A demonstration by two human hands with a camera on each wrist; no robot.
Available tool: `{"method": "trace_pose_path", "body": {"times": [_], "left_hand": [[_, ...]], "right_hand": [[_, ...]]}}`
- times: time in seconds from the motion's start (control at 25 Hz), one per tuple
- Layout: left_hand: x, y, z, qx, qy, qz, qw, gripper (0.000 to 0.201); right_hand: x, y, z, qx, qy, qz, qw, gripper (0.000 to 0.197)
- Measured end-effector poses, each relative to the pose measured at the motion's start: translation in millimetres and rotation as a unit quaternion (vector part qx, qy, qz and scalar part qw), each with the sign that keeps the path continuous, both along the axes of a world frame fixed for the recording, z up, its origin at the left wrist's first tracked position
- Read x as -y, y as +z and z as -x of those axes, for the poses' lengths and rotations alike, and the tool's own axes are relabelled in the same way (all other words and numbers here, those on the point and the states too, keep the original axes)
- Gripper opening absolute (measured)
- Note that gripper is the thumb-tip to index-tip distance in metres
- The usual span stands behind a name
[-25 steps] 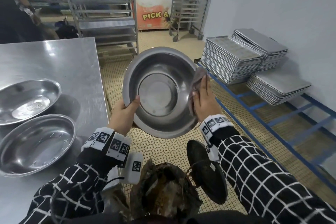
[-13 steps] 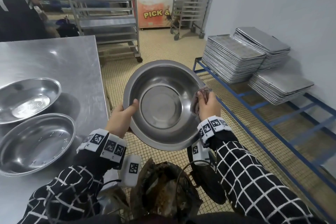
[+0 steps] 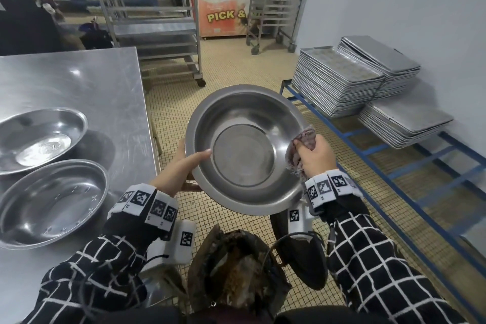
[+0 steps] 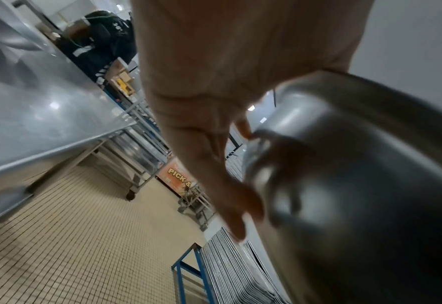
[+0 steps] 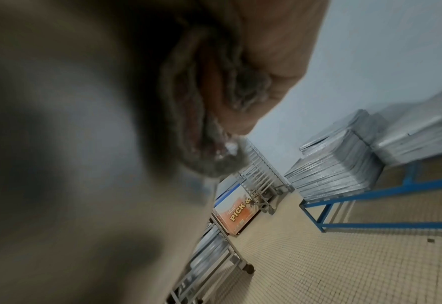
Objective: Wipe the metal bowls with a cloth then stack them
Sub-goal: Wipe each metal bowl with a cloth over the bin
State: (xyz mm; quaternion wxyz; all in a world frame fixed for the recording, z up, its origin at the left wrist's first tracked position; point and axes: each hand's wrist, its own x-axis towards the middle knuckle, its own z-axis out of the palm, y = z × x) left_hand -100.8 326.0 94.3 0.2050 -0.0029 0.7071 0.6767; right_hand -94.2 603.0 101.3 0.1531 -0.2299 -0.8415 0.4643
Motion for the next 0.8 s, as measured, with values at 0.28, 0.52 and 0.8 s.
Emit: {"method": "trace_pose_path", "body": {"times": [0.28,0.52,0.8], "left_hand": [[-9.6,-9.2,-4.5,0.041,0.09,-0.075,0.992,0.045],[-49.4,-7.3,-23.0,0.008,0.149,-0.1,0.984,0.04],[-34.8,-11.9,-16.9,-0.042,0.041,-0.164,0.985,0.051]], "right_hand": [[6.3,-2.3,-14.6,0.015,0.015,0.016,1.0,0.021],[38.5,-15.7,-24.6,-0.033,-0.122,0.157,0.979,0.016],[13.8,-0.7,-29.0,-0.017,-0.039,0.144,0.989,0.012]]}}
